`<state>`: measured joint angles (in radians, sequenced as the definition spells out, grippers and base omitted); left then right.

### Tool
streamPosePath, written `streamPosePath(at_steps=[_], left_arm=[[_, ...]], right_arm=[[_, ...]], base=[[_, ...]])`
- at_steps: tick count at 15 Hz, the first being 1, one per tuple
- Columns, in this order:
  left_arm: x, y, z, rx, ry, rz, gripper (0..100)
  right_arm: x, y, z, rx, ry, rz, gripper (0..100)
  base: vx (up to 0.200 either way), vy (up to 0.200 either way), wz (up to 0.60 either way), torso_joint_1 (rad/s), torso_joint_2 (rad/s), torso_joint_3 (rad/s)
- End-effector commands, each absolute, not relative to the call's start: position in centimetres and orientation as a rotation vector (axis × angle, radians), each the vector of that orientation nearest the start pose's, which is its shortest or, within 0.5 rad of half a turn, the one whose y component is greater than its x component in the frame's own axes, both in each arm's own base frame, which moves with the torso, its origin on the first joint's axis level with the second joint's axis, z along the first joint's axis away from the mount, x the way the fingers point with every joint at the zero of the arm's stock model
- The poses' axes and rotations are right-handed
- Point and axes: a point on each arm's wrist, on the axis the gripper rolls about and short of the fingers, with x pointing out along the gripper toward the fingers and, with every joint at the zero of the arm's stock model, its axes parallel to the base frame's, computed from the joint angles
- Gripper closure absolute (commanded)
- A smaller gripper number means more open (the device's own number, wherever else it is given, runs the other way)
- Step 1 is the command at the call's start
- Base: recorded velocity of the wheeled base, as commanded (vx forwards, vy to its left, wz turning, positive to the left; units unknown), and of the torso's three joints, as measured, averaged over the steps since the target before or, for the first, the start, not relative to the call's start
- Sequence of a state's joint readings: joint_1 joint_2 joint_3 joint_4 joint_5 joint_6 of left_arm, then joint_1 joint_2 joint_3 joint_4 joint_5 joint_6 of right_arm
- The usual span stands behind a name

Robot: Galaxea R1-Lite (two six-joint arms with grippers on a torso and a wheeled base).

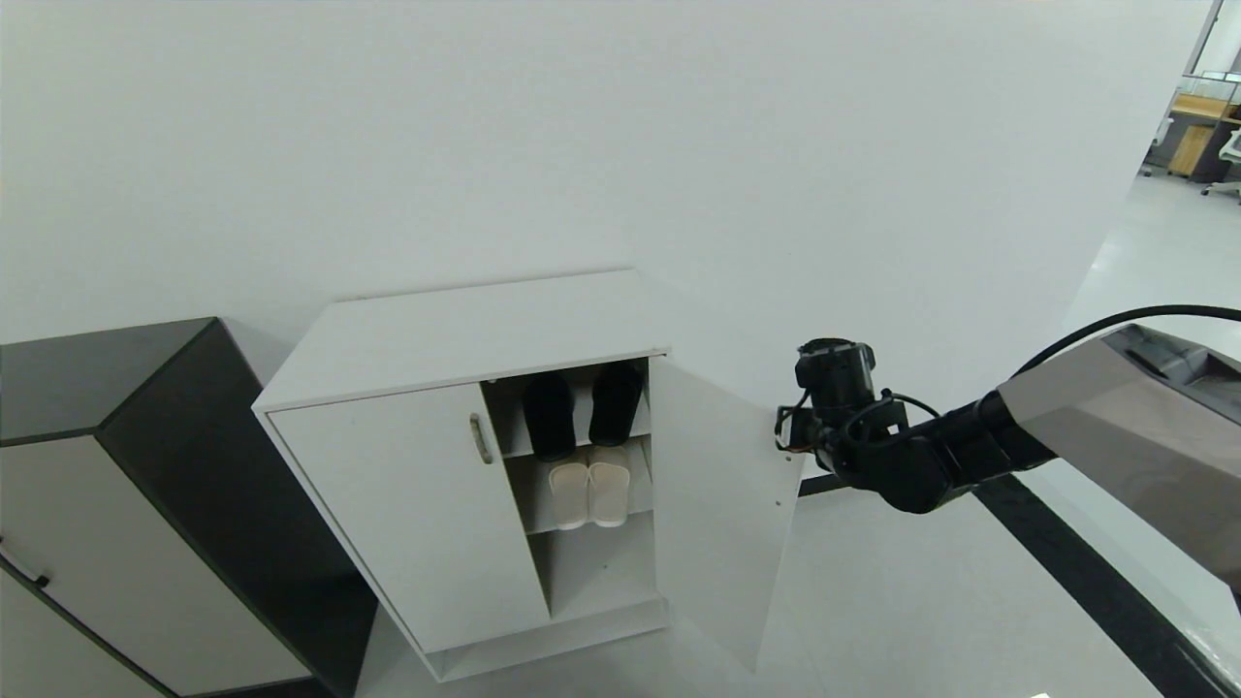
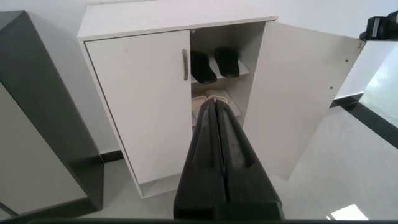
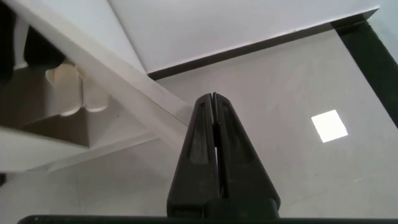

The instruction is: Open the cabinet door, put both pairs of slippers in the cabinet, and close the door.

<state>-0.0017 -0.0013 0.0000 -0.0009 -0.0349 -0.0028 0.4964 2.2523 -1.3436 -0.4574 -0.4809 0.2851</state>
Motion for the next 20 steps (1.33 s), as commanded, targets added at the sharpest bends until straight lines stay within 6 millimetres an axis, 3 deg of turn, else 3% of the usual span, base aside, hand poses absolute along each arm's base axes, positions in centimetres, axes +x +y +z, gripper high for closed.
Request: streamPosePath(at_steps=[1, 5, 7, 11, 14, 17, 20], left_arm=[[-2.3, -0.1, 7.6, -0.003, -0.001, -0.037, 100], [-2.3, -0.1, 7.6, -0.005, -0.001, -0.037, 100], [-2.3, -0.1, 7.6, -0.005, -0.001, -0.037, 100], [-2.3, -0.1, 7.6, -0.005, -0.001, -0.037, 100], [-2.3, -0.1, 7.6, -0.005, -0.001, -0.037, 100], [-2.3, -0.1, 7.6, -0.003, -0.001, -0.037, 100], [-2.3, -0.1, 7.6, -0.003, -0.001, -0.037, 100]], right_arm=[[37.2, 21.9, 11.5, 0.066, 0.383, 0.018, 100], [32.3, 24.8, 13.0, 0.046, 0.382, 0.14, 100], [31.1, 25.1, 13.5, 0.043, 0.38, 0.163, 100], [33.4, 24.0, 11.7, 0.032, 0.406, 0.103, 100], [34.5, 24.2, 9.9, 0.017, 0.433, 0.088, 100], [34.1, 25.8, 8.7, 0.011, 0.441, 0.125, 100], [32.2, 28.0, 8.5, 0.048, 0.445, 0.185, 100]], base=[[0.0, 0.0, 0.0, 0.0, 0.0, 0.0], [0.0, 0.0, 0.0, 0.0, 0.0, 0.0], [0.0, 0.0, 0.0, 0.0, 0.0, 0.0], [0.0, 0.0, 0.0, 0.0, 0.0, 0.0], [0.0, 0.0, 0.0, 0.0, 0.0, 0.0], [0.0, 0.0, 0.0, 0.0, 0.0, 0.0], [0.0, 0.0, 0.0, 0.0, 0.0, 0.0]])
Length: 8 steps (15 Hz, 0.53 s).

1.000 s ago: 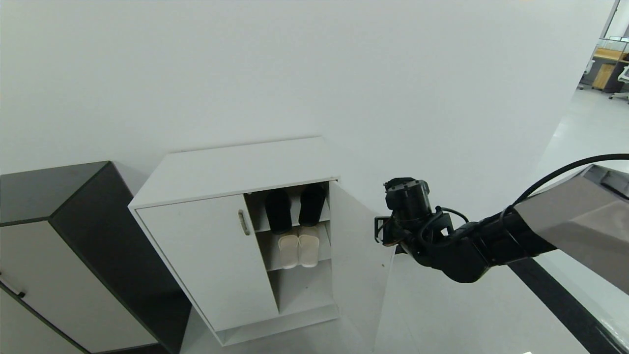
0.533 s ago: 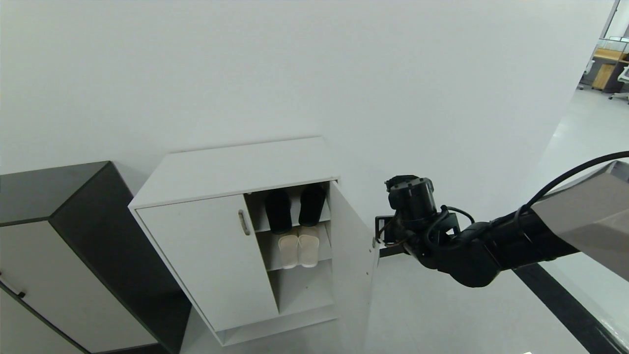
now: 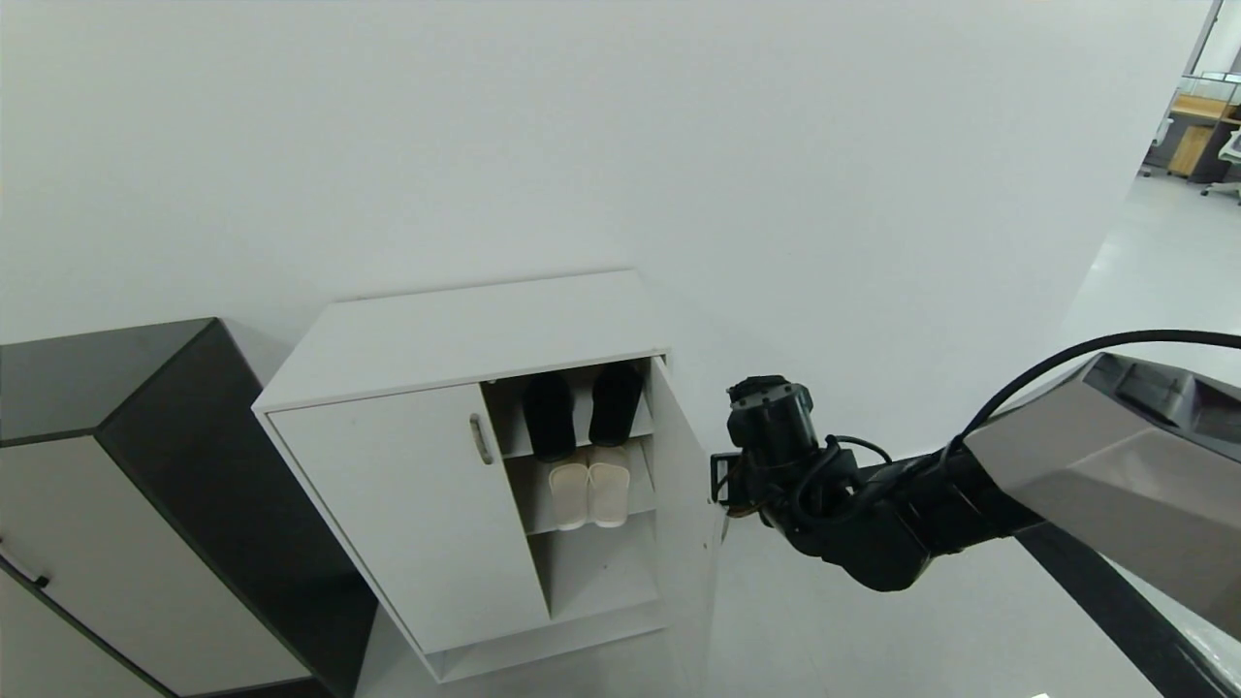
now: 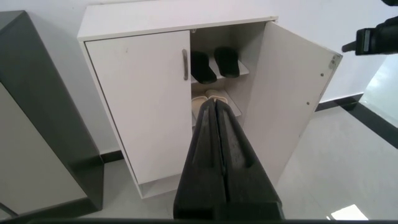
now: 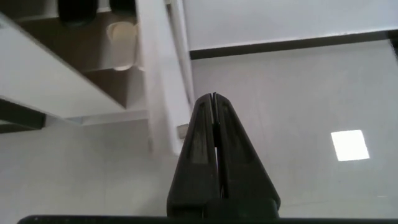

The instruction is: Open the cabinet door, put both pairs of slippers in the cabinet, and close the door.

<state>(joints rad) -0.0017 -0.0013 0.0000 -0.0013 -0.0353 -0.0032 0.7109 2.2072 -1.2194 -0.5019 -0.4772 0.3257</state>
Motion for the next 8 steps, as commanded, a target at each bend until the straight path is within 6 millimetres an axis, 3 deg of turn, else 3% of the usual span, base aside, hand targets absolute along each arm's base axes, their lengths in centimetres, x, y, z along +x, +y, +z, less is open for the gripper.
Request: streamPosePath(at_steps=[1, 6, 8], left_arm=[[-2.3, -0.1, 7.6, -0.003, -0.001, -0.037, 100], [-2.3, -0.1, 7.6, -0.005, -0.001, -0.037, 100], [-2.3, -0.1, 7.6, -0.005, -0.001, -0.037, 100]], right_arm=[[31.6, 28.6, 8.6, 0.049, 0.447, 0.203, 100], [29.2, 29.1, 10.5, 0.082, 0.415, 0.297, 100], [27.8, 28.0, 12.0, 0.096, 0.422, 0.366, 100]], base=[[0.0, 0.0, 0.0, 0.0, 0.0, 0.0], [0.0, 0.0, 0.0, 0.0, 0.0, 0.0], [0.0, 0.0, 0.0, 0.0, 0.0, 0.0]])
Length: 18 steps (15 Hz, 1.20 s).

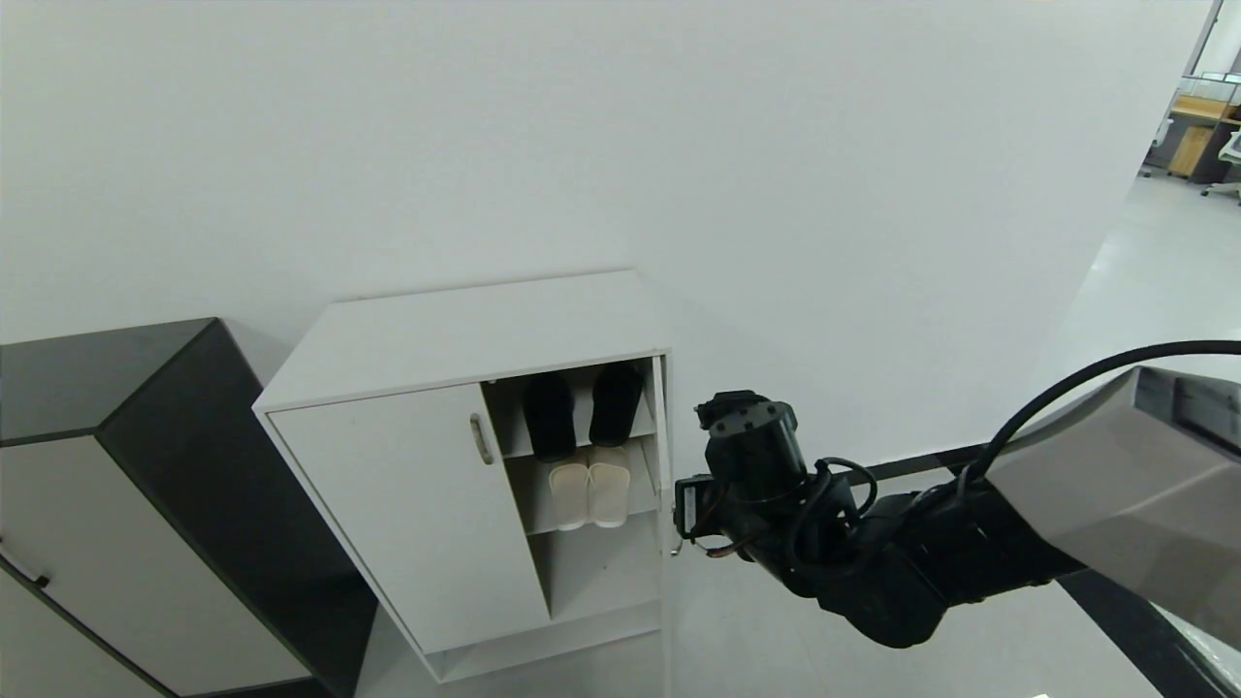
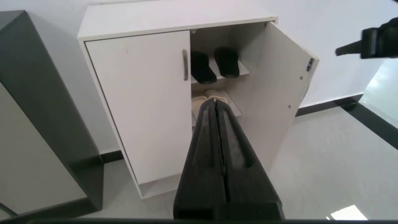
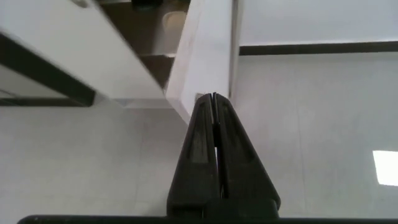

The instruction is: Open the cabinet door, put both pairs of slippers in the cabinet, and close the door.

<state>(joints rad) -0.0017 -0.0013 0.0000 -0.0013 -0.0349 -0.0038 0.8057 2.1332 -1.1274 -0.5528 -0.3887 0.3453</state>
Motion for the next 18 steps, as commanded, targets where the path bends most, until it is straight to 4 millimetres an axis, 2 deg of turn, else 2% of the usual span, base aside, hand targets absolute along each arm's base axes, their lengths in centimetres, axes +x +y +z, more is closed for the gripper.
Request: streamPosePath(at_steps=[1, 4, 7, 14, 18], left_arm=[[-2.3, -0.1, 7.6, -0.005, -0.001, -0.037, 100], [-2.3, -0.1, 7.6, -0.005, -0.001, -0.037, 100], [-2.3, -0.1, 7.6, -0.005, -0.001, -0.037, 100], [-2.3, -0.1, 7.6, -0.005, -0.001, -0.037, 100], [-2.3, -0.1, 7.6, -0.005, -0.001, -0.037, 100]], right_arm=[[27.7, 27.6, 12.5, 0.093, 0.415, 0.365, 100], [27.6, 26.5, 13.0, 0.058, 0.396, 0.358, 100], [27.6, 26.6, 12.9, 0.06, 0.39, 0.361, 100], [27.6, 26.6, 12.6, 0.052, 0.395, 0.359, 100], [27.9, 26.3, 12.8, 0.006, 0.361, 0.316, 100]], base=[[0.0, 0.0, 0.0, 0.0, 0.0, 0.0], [0.0, 0.0, 0.0, 0.0, 0.0, 0.0], [0.0, 0.0, 0.0, 0.0, 0.0, 0.0], [0.0, 0.0, 0.6, 0.004, 0.0, 0.002], [0.0, 0.0, 0.0, 0.0, 0.0, 0.0]])
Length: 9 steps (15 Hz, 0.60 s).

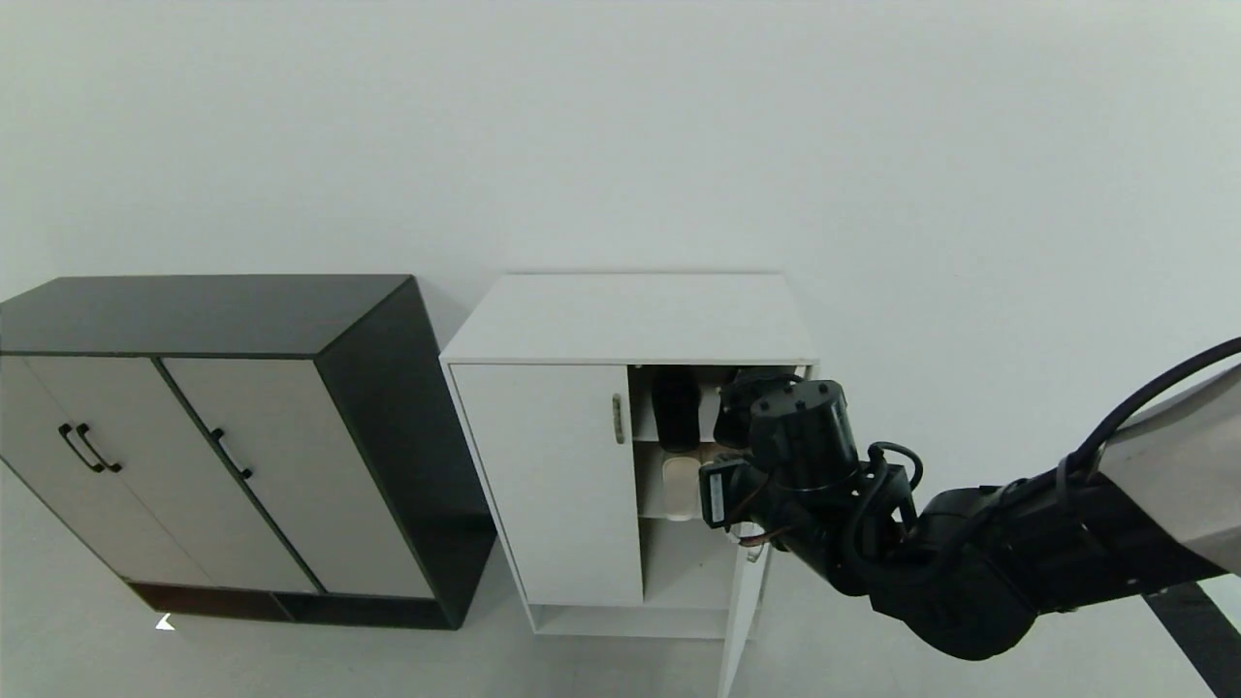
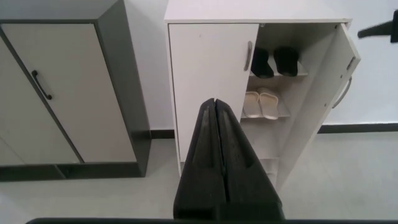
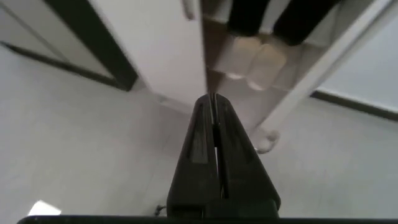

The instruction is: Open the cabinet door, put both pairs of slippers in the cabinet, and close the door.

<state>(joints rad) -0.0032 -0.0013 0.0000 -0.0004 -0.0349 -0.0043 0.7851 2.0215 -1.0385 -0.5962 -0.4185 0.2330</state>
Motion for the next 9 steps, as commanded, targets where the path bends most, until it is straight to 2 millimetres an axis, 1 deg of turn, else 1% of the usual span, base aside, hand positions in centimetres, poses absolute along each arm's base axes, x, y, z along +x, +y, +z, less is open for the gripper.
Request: streamPosePath(at_steps=[1, 2, 4, 6, 7, 8, 9], left_arm=[[-2.3, -0.1, 7.6, -0.005, -0.001, -0.037, 100], [-2.3, -0.1, 7.5, -0.005, 0.0, -0.037, 100], [-2.3, -0.1, 7.6, -0.005, -0.001, -0.037, 100], [-2.3, -0.1, 7.6, -0.005, -0.001, -0.037, 100], [-2.3, -0.1, 7.6, -0.005, -0.001, -0.037, 100], [-2.3, -0.1, 7.6, -0.005, -0.001, -0.037, 100], [-2.3, -0.1, 7.6, -0.005, -0.001, -0.037, 100]], right_arm=[[28.0, 26.1, 12.7, -0.018, 0.359, 0.291, 100], [28.2, 25.8, 12.7, -0.037, 0.352, 0.268, 100], [28.4, 24.7, 12.6, -0.129, 0.365, 0.174, 100], [28.2, 23.7, 12.2, -0.218, 0.442, 0.095, 100], [28.1, 23.4, 12.0, -0.235, 0.464, 0.087, 100], [28.4, 22.9, 11.6, -0.266, 0.513, 0.071, 100], [29.0, 22.9, 11.0, -0.265, 0.525, 0.063, 100]], base=[[0.0, 0.0, 0.0, 0.0, 0.0, 0.0], [0.0, 0.0, 0.0, 0.0, 0.0, 0.0], [0.0, 0.0, 0.0, 0.0, 0.0, 0.0], [0.0, 0.0, 0.0, 0.0, 0.0, 0.0], [0.0, 0.0, 0.0, 0.0, 0.0, 0.0], [0.0, 0.0, 0.0, 0.0, 0.0, 0.0], [0.0, 0.0, 0.0, 0.0, 0.0, 0.0]])
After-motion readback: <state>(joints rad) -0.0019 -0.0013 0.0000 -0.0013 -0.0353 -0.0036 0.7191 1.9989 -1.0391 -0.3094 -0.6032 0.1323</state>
